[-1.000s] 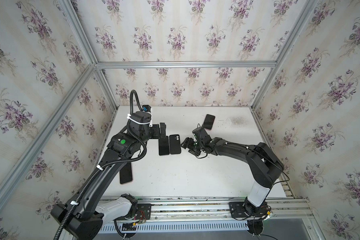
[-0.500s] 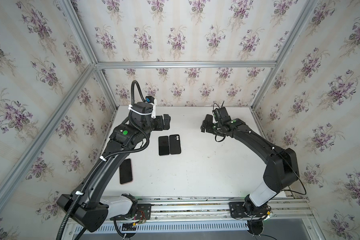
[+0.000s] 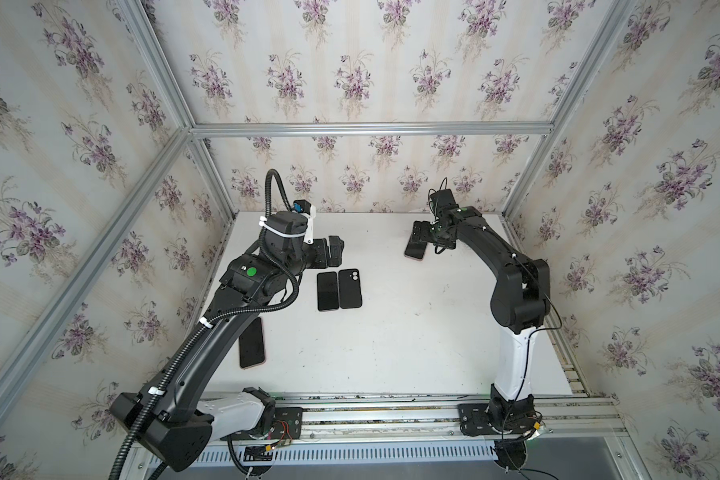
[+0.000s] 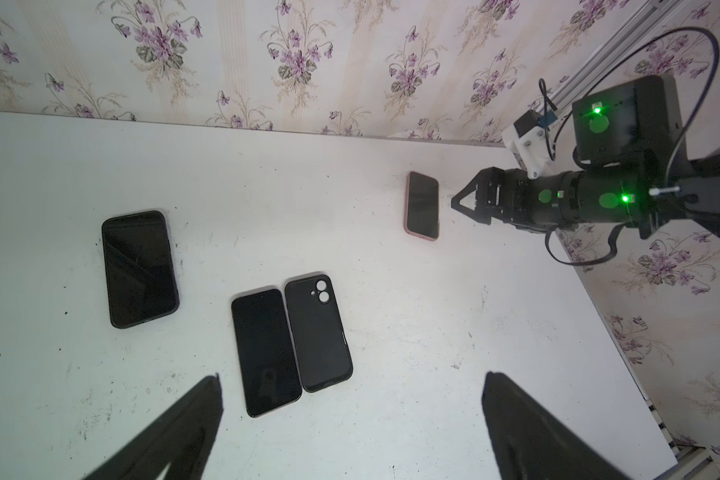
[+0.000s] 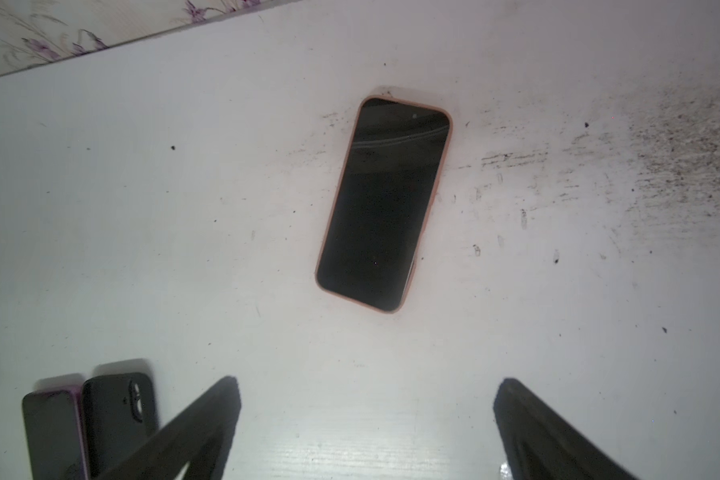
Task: Take the phone out of the phone case
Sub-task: 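Move right gripper to the pink-cased phone and grasp its near edge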
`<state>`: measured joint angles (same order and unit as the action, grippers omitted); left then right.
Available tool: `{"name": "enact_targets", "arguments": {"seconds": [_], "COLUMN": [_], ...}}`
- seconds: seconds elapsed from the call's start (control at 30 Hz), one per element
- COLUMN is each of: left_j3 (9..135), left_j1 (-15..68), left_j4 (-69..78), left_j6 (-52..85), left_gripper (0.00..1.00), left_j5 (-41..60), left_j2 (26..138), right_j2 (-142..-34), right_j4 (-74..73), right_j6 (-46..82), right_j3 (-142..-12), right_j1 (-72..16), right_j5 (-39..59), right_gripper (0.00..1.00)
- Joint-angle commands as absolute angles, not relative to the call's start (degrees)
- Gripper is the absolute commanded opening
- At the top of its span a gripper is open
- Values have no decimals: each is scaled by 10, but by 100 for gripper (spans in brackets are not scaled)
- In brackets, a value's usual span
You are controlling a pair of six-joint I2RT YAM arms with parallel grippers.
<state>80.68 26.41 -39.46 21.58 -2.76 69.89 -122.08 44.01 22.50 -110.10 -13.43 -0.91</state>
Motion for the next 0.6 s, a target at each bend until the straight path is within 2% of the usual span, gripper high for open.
{"name": "enact_targets", "arguments": {"seconds": [0.0, 0.57], "left_j3": [793, 766], "left_j1": [267, 271], "left_j4": [-384, -391], "left_j6": [233, 238], "left_gripper": [100, 100], "left_j5": [-26, -24], "left_j2": [681, 686], "right_j2": [-1268, -1440], "right_j4": [487, 551], "right_j6": [224, 291], "right_j3": [-1157, -1352], "right_j1": [-133, -134], "right_j5": [-14, -31], "right_gripper": [99, 98]}}
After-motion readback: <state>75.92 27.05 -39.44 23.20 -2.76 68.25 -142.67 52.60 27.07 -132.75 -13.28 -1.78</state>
